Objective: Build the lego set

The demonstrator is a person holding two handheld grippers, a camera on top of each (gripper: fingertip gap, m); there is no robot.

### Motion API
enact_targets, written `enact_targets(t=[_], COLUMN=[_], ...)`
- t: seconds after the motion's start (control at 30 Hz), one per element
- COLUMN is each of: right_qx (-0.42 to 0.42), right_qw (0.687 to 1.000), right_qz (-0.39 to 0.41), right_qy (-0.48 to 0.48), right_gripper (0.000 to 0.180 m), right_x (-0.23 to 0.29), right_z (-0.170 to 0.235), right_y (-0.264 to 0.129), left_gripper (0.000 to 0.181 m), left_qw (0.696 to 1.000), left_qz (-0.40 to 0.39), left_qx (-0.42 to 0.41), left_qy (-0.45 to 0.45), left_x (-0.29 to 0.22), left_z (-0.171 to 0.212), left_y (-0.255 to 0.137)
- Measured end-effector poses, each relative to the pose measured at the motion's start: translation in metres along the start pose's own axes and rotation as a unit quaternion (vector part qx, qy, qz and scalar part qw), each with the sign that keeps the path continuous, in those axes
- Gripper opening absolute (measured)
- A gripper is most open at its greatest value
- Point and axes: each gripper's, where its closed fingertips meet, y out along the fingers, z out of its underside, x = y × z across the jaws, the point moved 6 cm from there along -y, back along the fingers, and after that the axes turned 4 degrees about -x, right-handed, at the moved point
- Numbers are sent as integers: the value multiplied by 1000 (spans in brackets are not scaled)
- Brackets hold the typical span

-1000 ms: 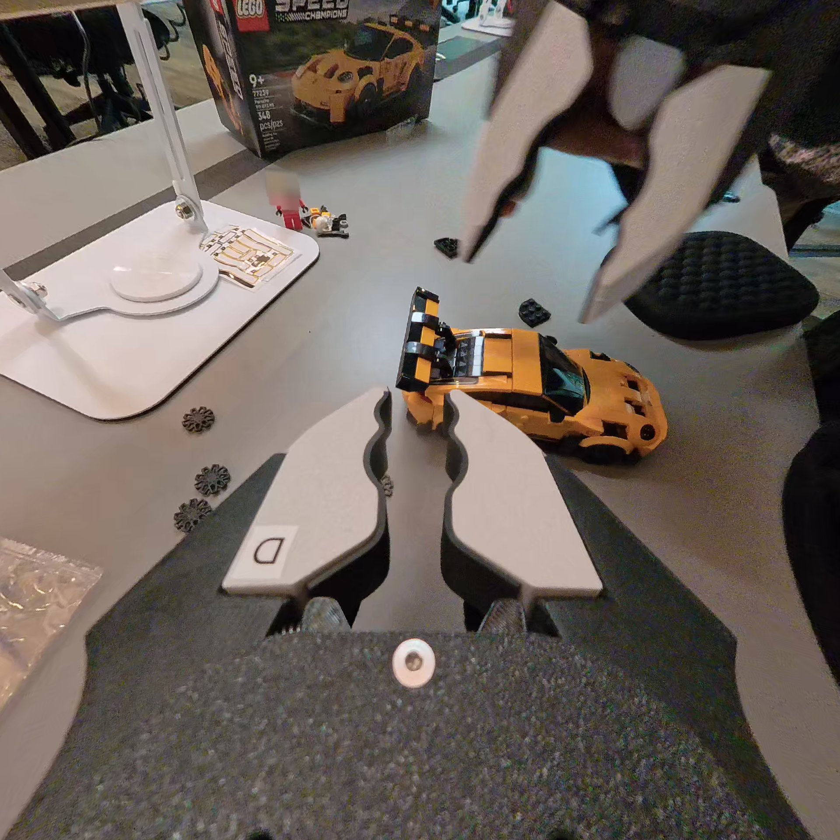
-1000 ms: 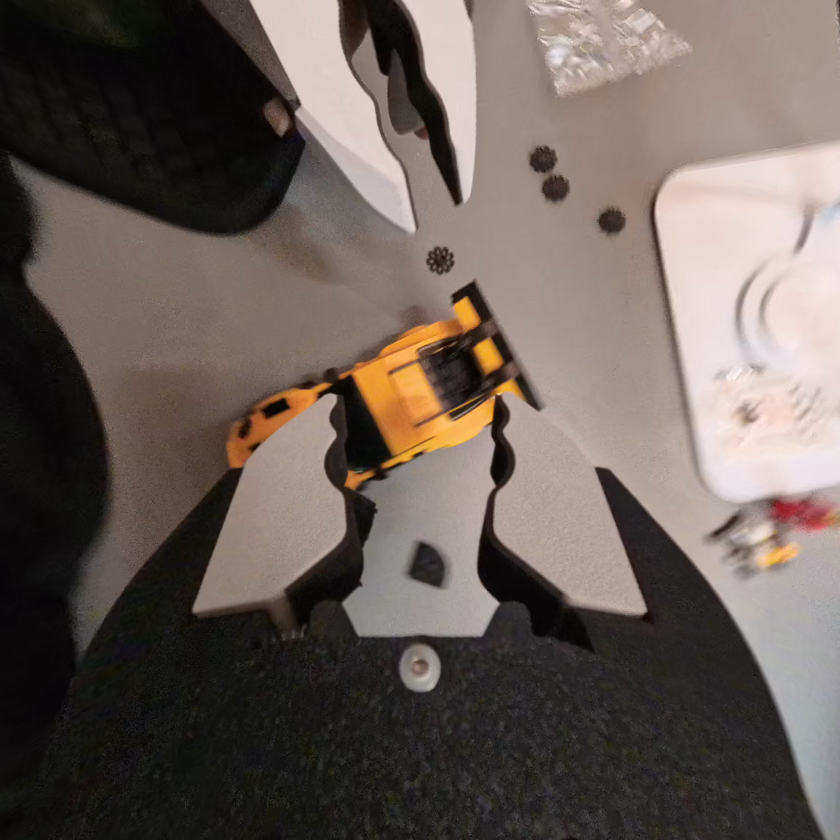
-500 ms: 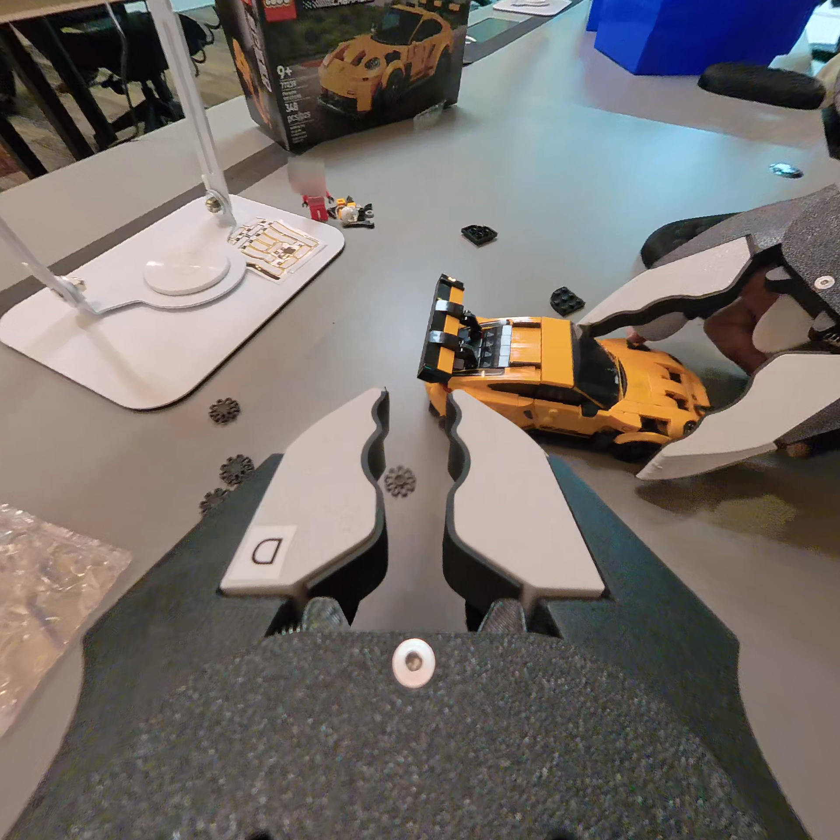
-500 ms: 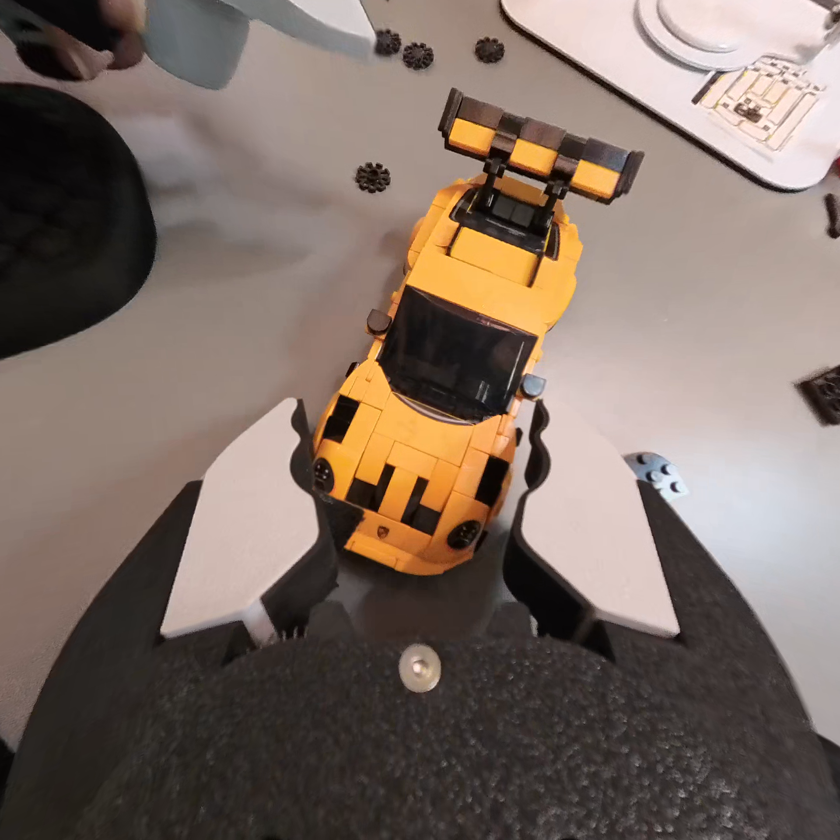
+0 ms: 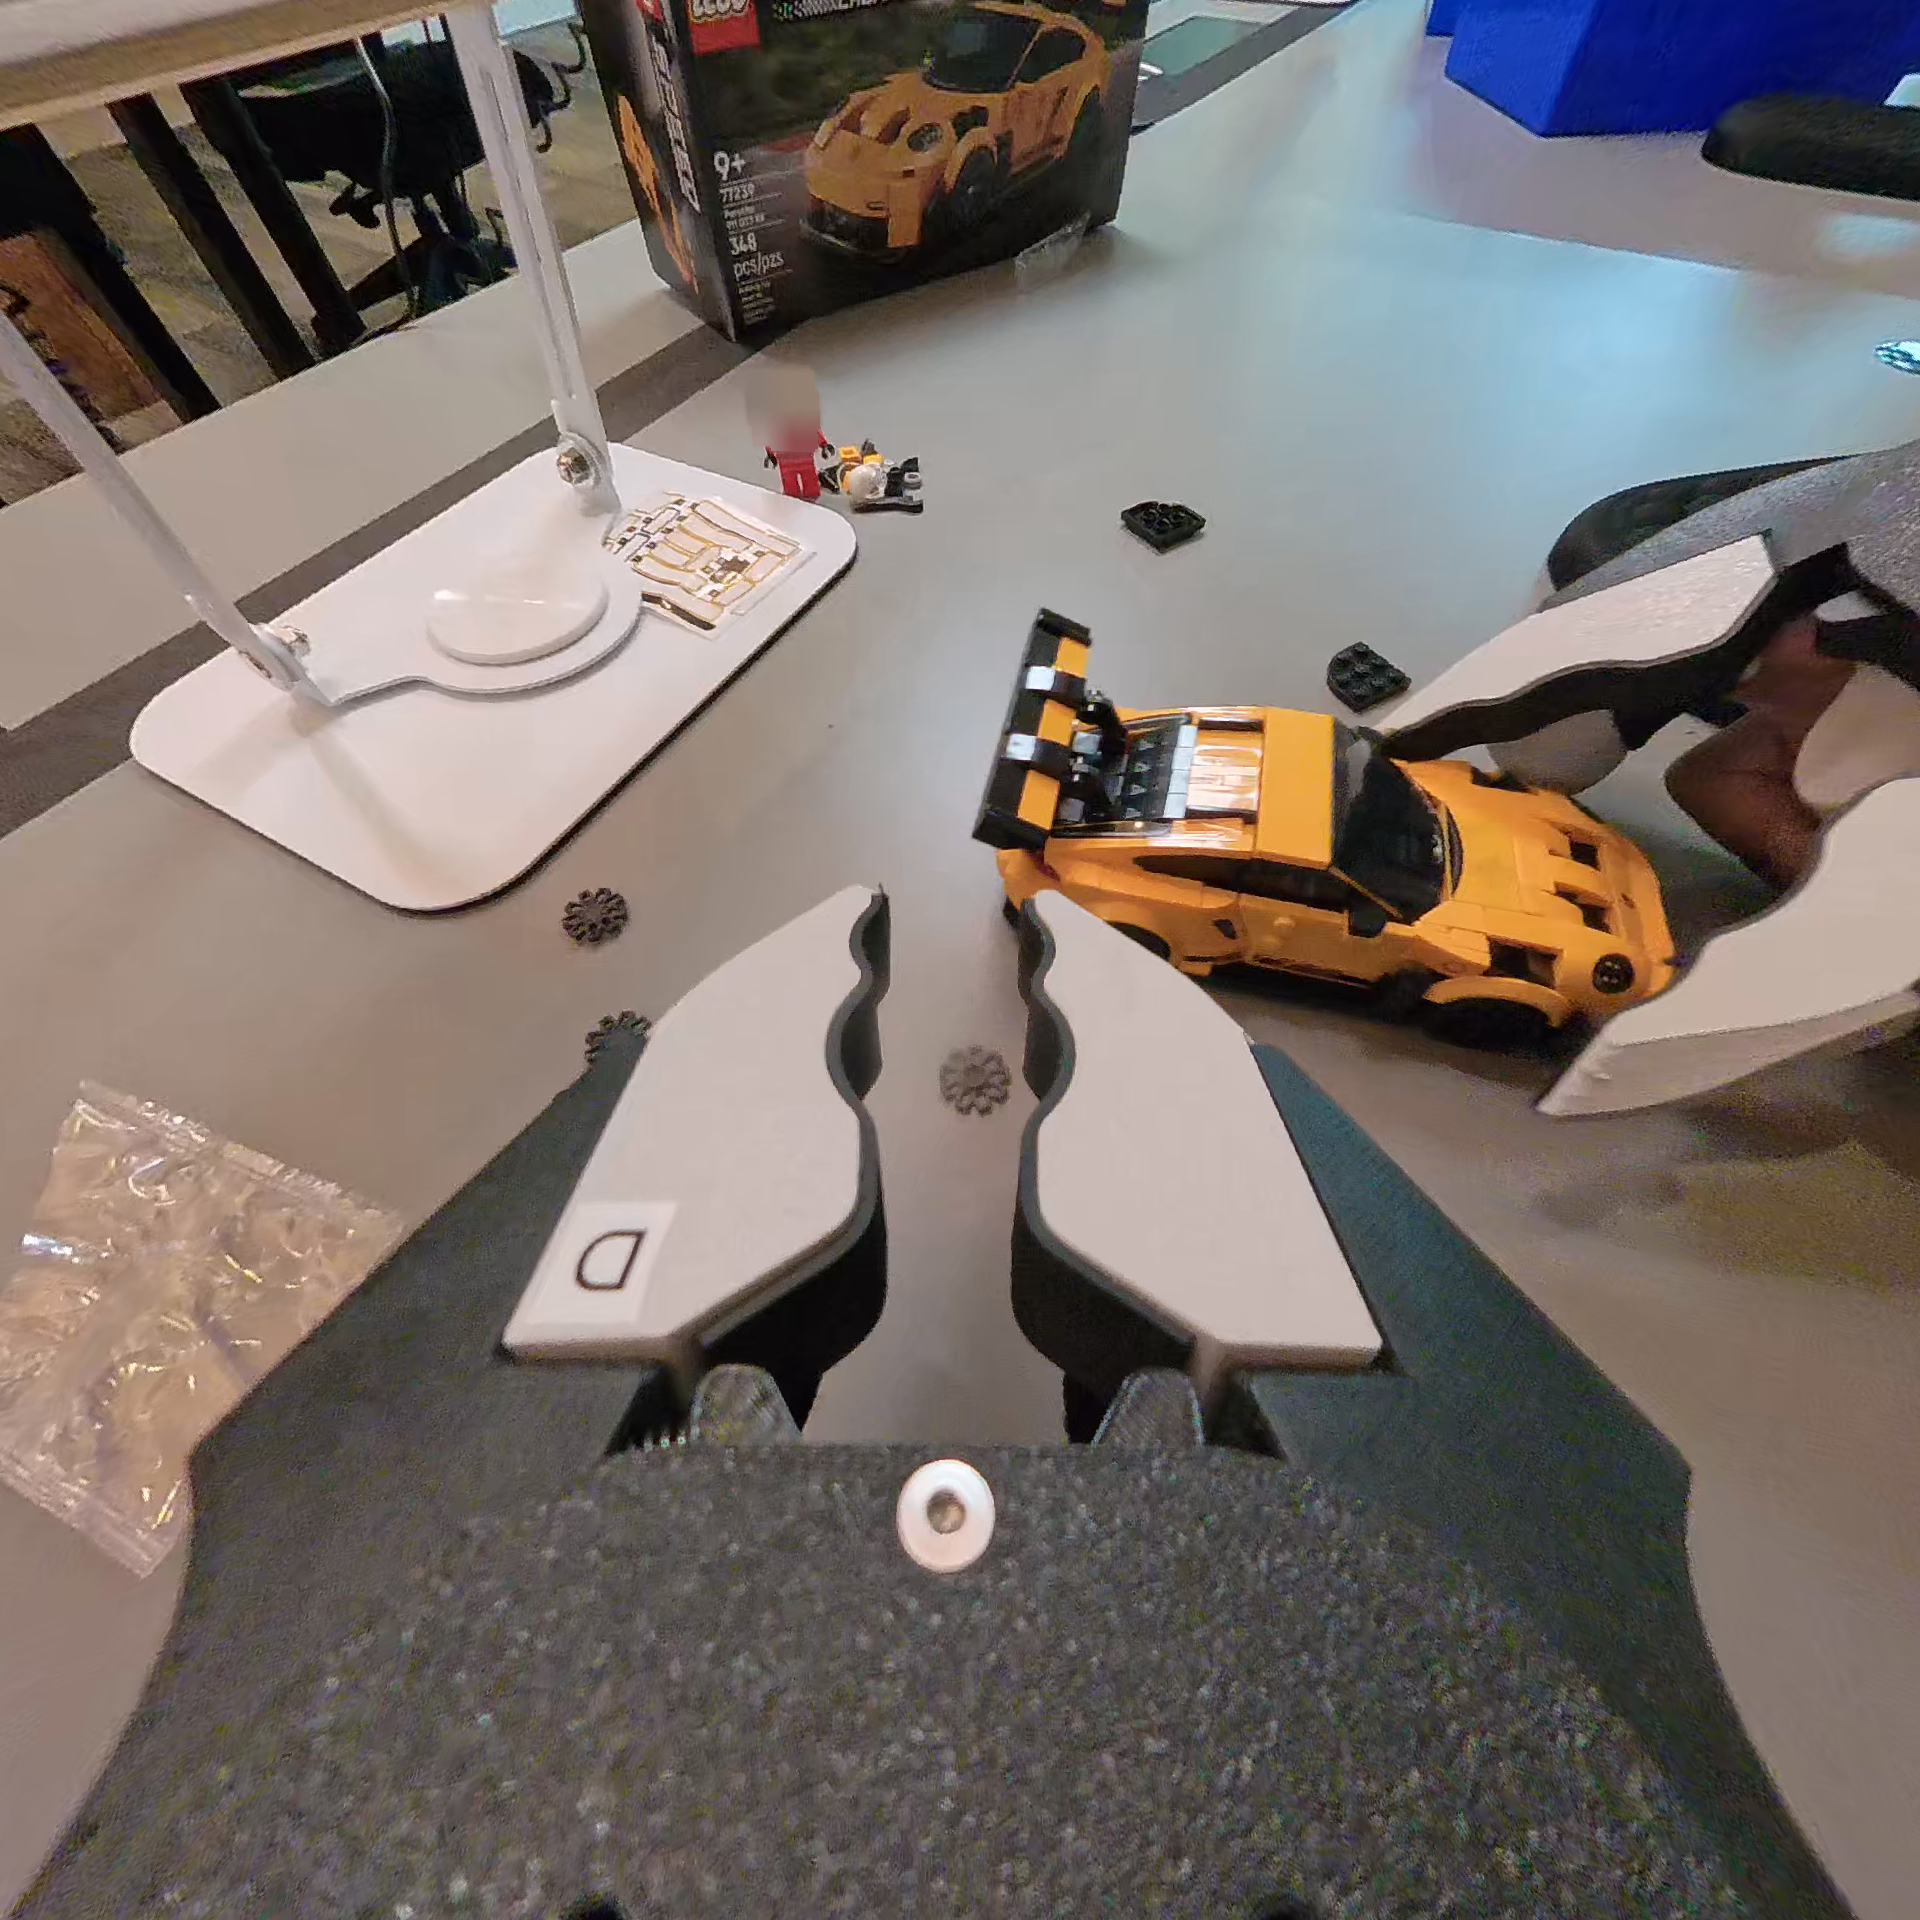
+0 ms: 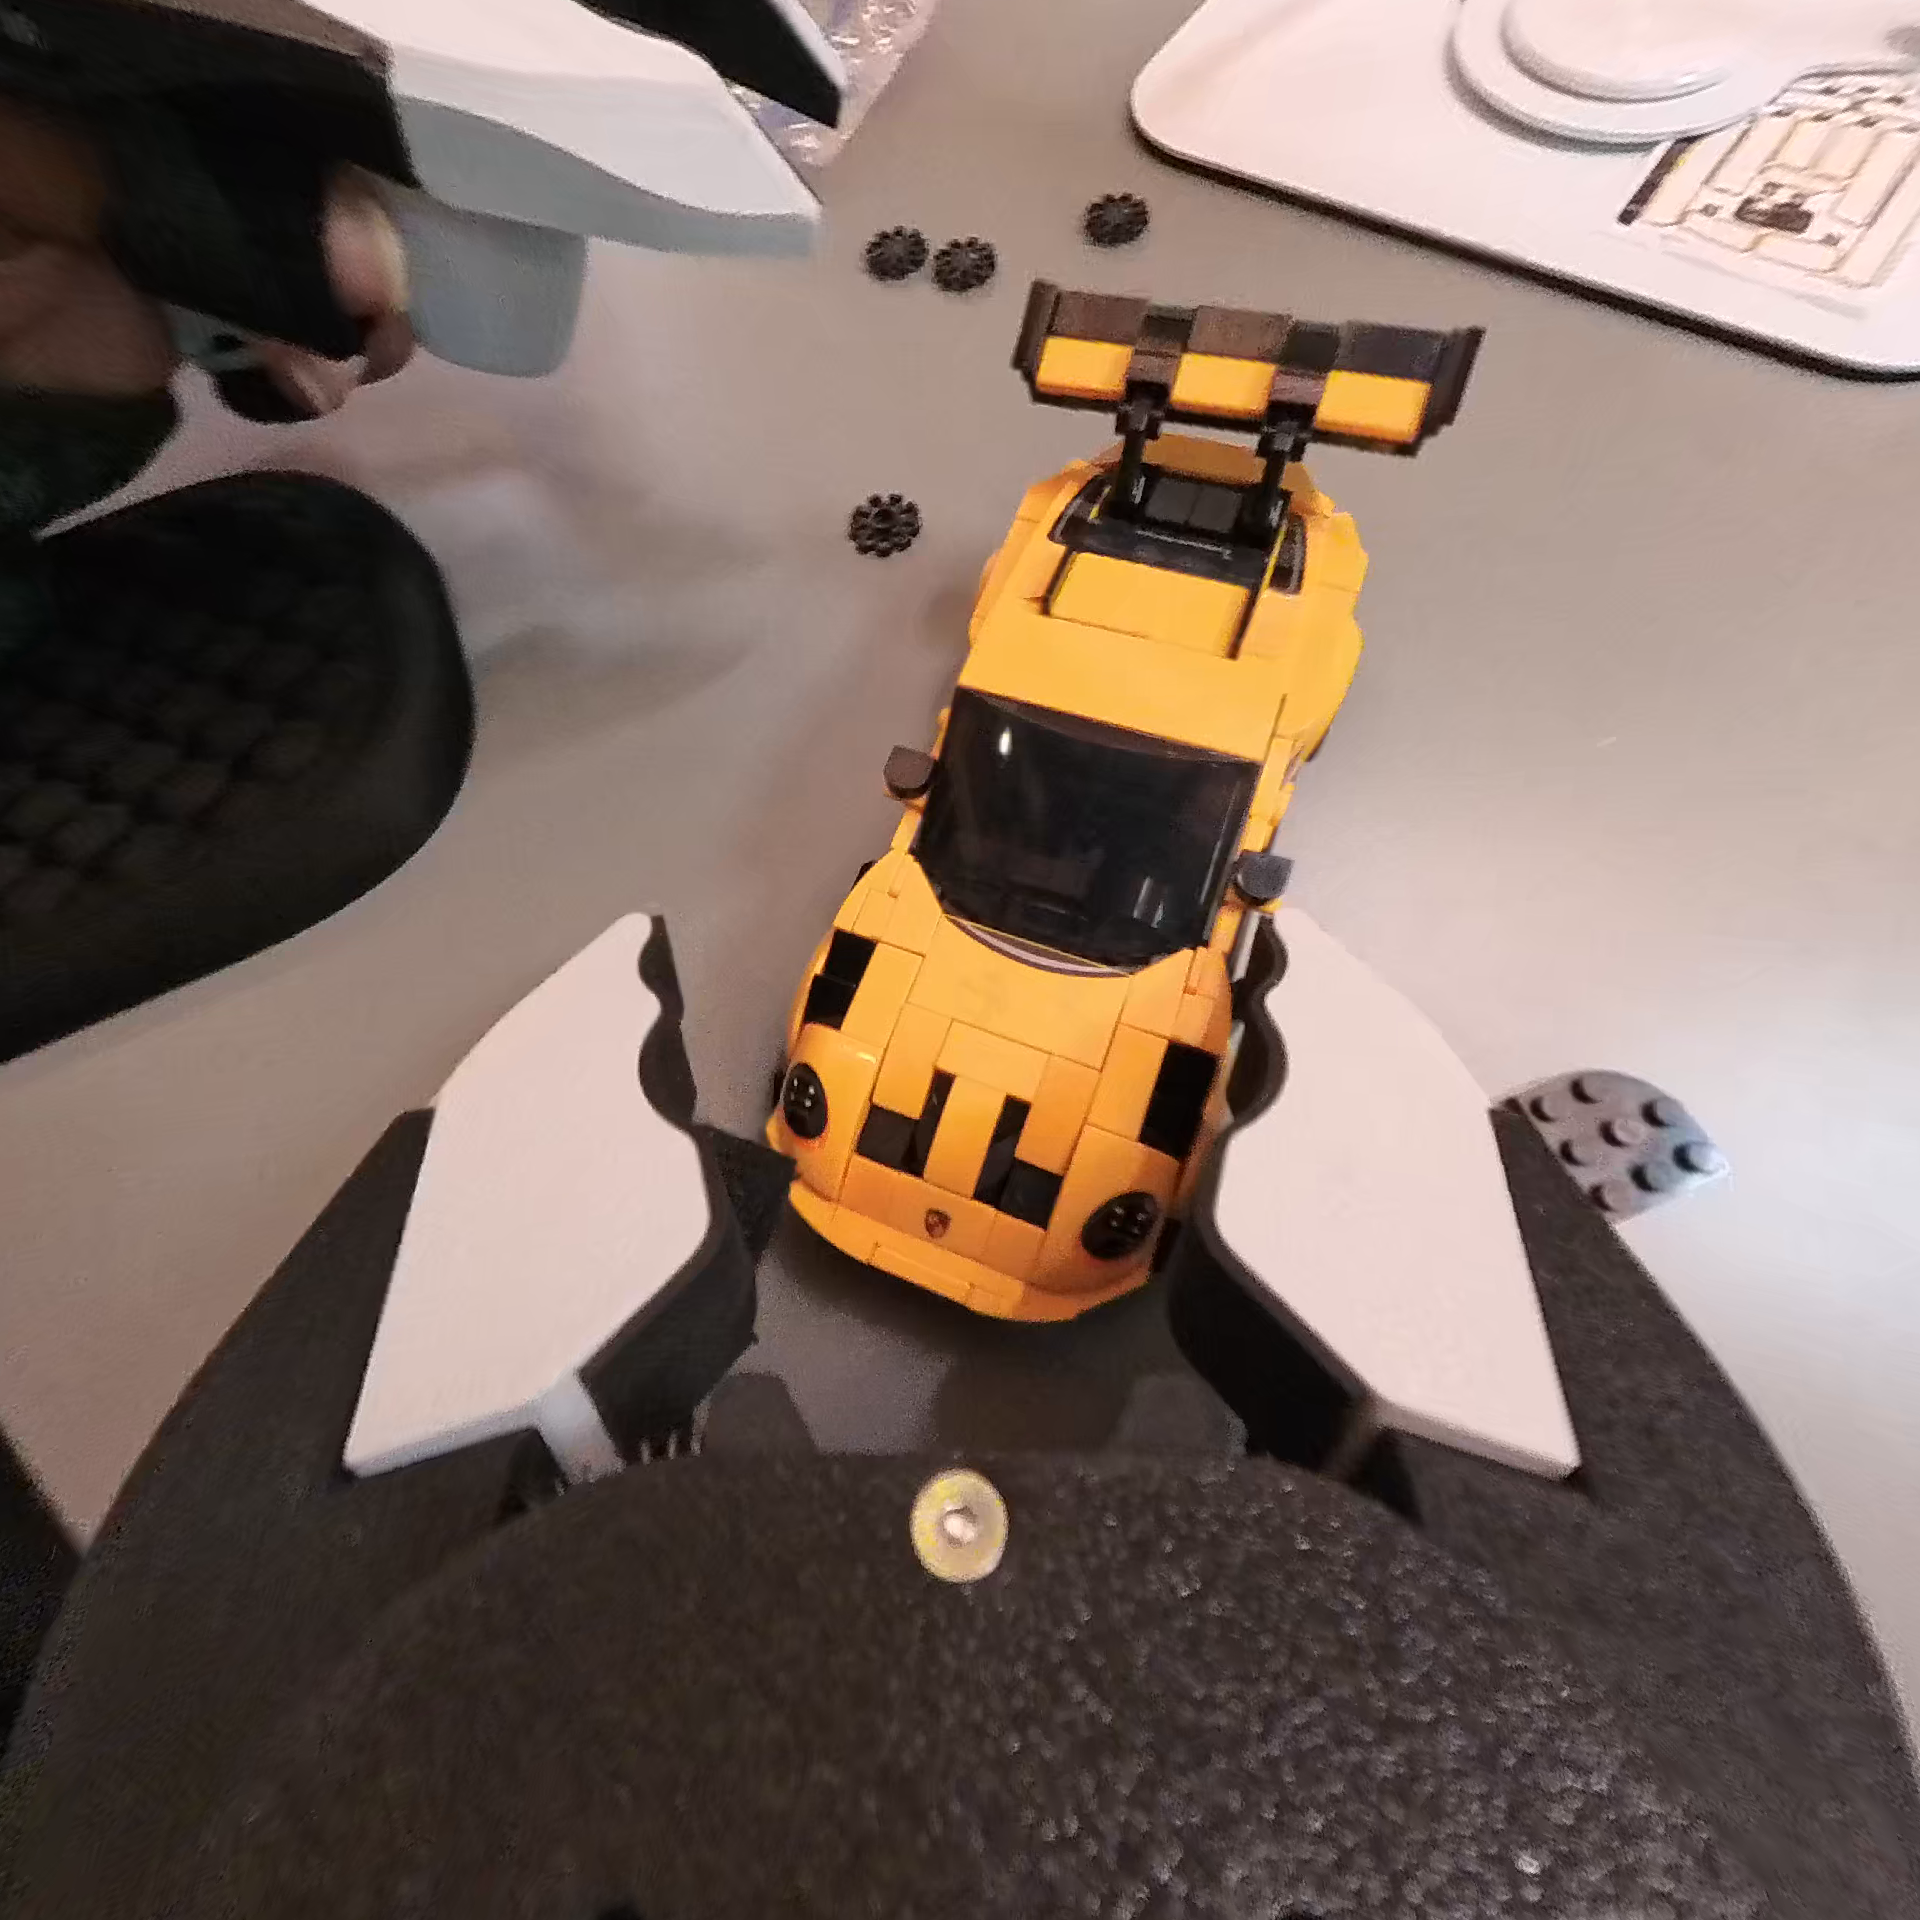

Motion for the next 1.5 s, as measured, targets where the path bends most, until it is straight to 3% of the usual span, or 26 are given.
enact_targets(t=[0.17,0.3,0.43,0.6,1.1,1.3,1.4,1.5], right_qx=[5,67,87,91,63,47,39,10], right_qw=[997,988,985,981,985,983,978,964], right_qz=[-46,-94,-84,-80,-80,-120,-136,-125], right_qy=[-62,-99,-127,-148,-142,-128,-152,-234], right_gripper=[89,80,81,75,73,68,68,66], right_x=[-18,-22,-22,-14,2,16,4,-28], right_z=[2,23,36,37,31,26,17,-8], right_y=[-41,-58,-50,-38,-36,-29,-40,-66], left_gripper=[22,18,25,35,37,34,35,40], left_qw=[1000,993,978,969,928,921,940,962], left_qz=[15,99,168,180,297,319,287,221], left_qx=[6,58,110,142,167,186,162,140], left_qy=[5,19,47,89,151,126,85,75], left_x=[-5,-35,-70,-88,-55,-28,-23,-32], left_z=[3,11,20,26,13,16,11,5], left_y=[1,9,18,32,51,63,56,37])
